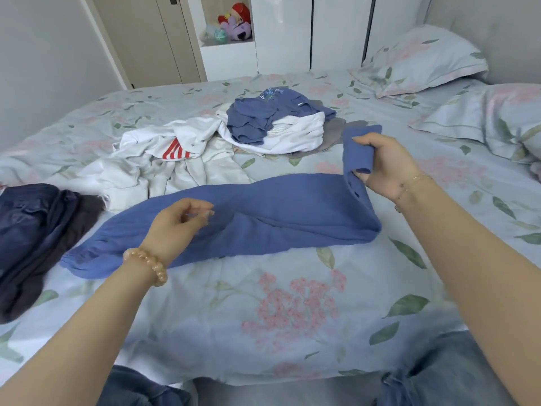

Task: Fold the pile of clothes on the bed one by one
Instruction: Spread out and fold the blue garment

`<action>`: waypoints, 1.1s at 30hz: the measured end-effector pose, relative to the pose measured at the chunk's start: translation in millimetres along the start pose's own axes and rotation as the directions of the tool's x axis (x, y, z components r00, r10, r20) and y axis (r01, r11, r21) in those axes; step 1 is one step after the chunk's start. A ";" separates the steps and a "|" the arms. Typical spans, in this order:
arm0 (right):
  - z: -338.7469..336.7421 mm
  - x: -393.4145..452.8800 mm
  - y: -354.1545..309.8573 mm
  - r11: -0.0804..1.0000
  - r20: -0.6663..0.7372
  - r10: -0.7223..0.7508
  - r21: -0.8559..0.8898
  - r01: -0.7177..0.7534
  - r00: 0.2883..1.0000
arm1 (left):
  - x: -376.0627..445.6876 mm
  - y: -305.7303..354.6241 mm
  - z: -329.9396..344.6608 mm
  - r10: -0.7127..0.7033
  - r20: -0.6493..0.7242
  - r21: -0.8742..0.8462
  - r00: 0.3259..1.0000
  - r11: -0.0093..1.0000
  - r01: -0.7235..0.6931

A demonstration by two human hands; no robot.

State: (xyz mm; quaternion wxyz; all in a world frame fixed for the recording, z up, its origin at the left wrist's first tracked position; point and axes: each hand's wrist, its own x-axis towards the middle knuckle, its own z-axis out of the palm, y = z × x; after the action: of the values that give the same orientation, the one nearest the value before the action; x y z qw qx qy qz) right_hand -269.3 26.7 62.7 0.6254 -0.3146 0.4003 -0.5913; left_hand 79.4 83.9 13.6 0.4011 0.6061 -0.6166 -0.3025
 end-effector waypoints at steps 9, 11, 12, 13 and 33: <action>164.2 -3.7 113.2 0.873 0.439 0.407 -0.446 -0.199 0.801 | 12.0 -38.1 -50.9 -0.569 0.232 -0.744 0.789 0.418 0.521; 162.6 -1.8 127.2 0.794 0.379 0.405 -0.597 -0.116 0.832 | 16.1 -47.5 -47.3 -0.560 0.307 -0.710 0.770 0.404 0.577; 157.8 1.9 129.7 0.762 0.320 0.337 -0.645 -0.057 0.886 | 19.5 -52.7 -45.1 -0.549 0.341 -0.689 0.763 0.406 0.600; 150.7 5.8 129.9 0.734 0.271 0.245 -0.679 0.004 0.931 | 22.2 -53.6 -42.9 -0.529 0.369 -0.669 0.764 0.420 0.614; 61.2 28.3 160.5 -0.273 0.355 0.235 -0.869 0.412 0.905 | 56.8 -73.0 -18.7 -0.183 -0.168 0.377 0.969 0.896 0.235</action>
State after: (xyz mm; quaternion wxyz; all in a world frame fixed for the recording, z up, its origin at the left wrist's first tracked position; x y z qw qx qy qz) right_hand -138.2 10.2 -50.6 0.1402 -0.8269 0.5446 -0.0023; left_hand 135.6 23.8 -32.5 0.2749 0.7553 -0.5689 -0.1742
